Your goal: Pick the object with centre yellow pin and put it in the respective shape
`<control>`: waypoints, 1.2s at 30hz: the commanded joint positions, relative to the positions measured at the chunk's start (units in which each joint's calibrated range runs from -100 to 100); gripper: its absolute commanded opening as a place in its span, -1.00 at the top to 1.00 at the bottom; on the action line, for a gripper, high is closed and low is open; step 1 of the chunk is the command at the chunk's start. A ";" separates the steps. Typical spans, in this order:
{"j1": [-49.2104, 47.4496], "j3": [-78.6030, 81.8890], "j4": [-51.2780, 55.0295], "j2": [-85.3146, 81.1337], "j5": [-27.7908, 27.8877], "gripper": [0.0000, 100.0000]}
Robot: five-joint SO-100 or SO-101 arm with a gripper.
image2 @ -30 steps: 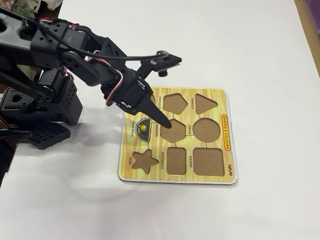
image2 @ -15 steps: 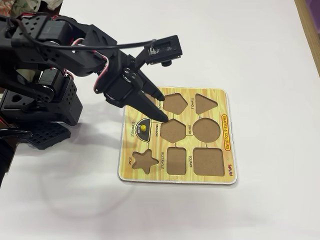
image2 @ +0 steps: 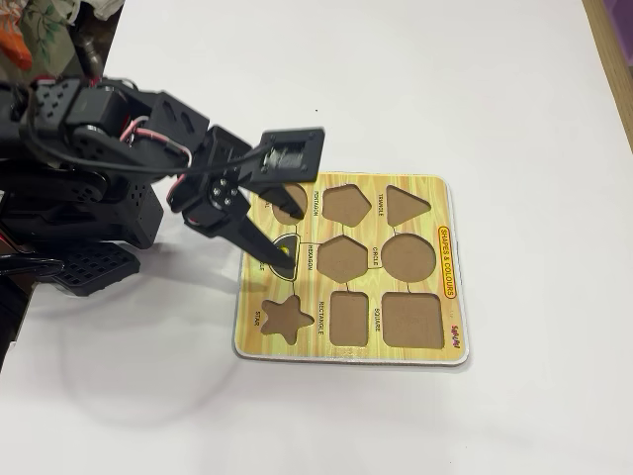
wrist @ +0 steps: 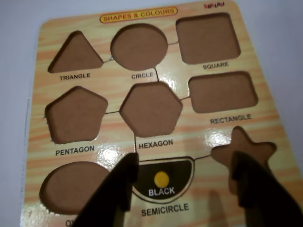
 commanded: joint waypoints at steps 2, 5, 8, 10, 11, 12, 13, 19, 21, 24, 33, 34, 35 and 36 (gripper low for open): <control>0.31 6.47 0.24 -7.75 -1.04 0.55; 0.89 6.29 2.92 -8.25 -1.15 0.55; 0.89 6.29 6.90 -8.25 -1.04 0.55; 0.89 6.29 10.87 -8.42 -0.83 0.55; 0.89 6.29 12.86 -8.59 -0.78 0.55; 0.80 6.29 14.85 -8.92 -0.78 0.55; 0.70 6.29 16.40 -9.09 -0.78 0.55; 0.60 6.29 22.37 -9.17 -0.73 0.55; 0.60 6.29 24.01 -9.17 -0.73 0.55; 0.60 6.29 26.08 -9.17 -0.73 0.55; 0.60 6.29 26.95 -9.17 -0.73 0.55; 0.60 6.29 26.95 -9.17 -0.73 0.55; 0.60 6.29 26.95 -9.17 -0.73 0.55; 0.60 6.29 26.95 -9.17 -0.73 0.55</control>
